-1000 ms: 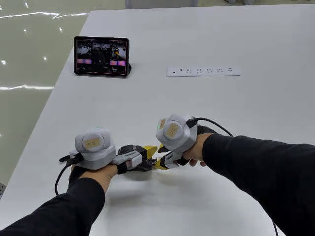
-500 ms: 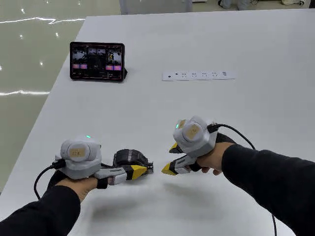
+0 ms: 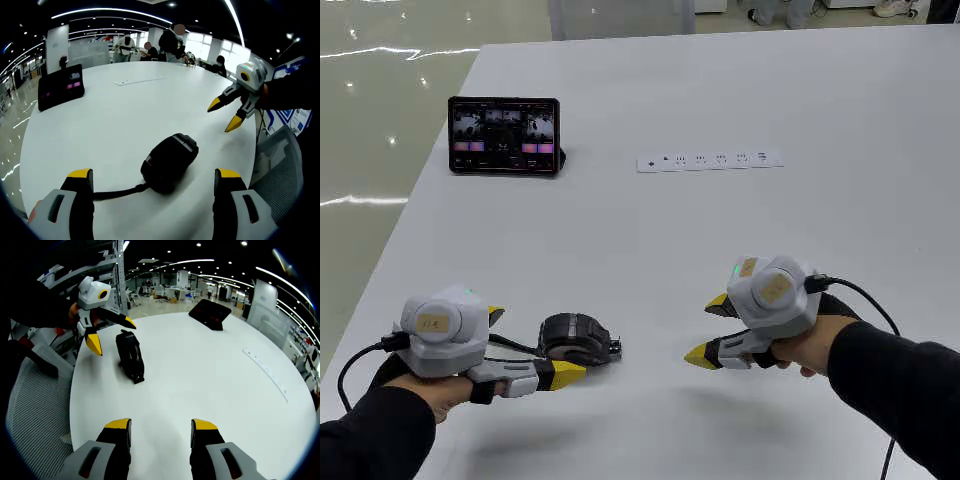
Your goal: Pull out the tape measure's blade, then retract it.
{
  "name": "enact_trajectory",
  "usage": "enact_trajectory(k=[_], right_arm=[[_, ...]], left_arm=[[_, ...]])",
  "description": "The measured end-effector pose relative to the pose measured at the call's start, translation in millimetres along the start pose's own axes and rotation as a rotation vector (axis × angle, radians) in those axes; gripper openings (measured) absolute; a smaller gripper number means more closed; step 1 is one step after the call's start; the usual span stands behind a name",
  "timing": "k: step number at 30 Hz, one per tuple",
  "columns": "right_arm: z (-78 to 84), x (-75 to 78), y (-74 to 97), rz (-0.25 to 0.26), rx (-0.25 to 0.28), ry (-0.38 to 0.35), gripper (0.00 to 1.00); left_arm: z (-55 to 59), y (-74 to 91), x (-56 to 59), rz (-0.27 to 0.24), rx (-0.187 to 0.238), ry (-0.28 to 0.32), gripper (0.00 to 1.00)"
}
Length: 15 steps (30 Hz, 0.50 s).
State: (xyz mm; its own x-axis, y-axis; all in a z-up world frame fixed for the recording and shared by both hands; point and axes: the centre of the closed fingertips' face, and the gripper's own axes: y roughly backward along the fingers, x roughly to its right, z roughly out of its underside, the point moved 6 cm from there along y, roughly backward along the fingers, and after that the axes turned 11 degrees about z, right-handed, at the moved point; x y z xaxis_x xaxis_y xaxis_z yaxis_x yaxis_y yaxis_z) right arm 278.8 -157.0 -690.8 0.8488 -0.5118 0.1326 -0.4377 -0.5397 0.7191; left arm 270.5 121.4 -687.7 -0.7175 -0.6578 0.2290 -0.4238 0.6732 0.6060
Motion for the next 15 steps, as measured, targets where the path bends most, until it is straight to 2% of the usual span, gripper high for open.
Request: enact_trajectory(k=[4, 6, 8, 15], right_arm=[[12.6, 2.0, 10.1, 0.004, 0.016, -0.033, 0.49], [22.1, 2.7, 15.0, 0.010, 0.025, -0.037, 0.51], [30.7, 4.7, 18.8, 0.017, 0.023, -0.057, 0.54], [51.9, 16.7, 38.2, 0.071, 0.026, -0.102, 0.58]], left_arm=[[2.4, 7.1, -0.2, 0.002, -0.016, -0.028, 0.99], [7.2, 12.7, -4.1, -0.028, -0.053, -0.066, 0.99], [9.8, 15.4, -5.6, -0.008, -0.042, -0.041, 0.99], [18.1, 30.6, -8.1, -0.010, -0.046, -0.026, 0.99]])
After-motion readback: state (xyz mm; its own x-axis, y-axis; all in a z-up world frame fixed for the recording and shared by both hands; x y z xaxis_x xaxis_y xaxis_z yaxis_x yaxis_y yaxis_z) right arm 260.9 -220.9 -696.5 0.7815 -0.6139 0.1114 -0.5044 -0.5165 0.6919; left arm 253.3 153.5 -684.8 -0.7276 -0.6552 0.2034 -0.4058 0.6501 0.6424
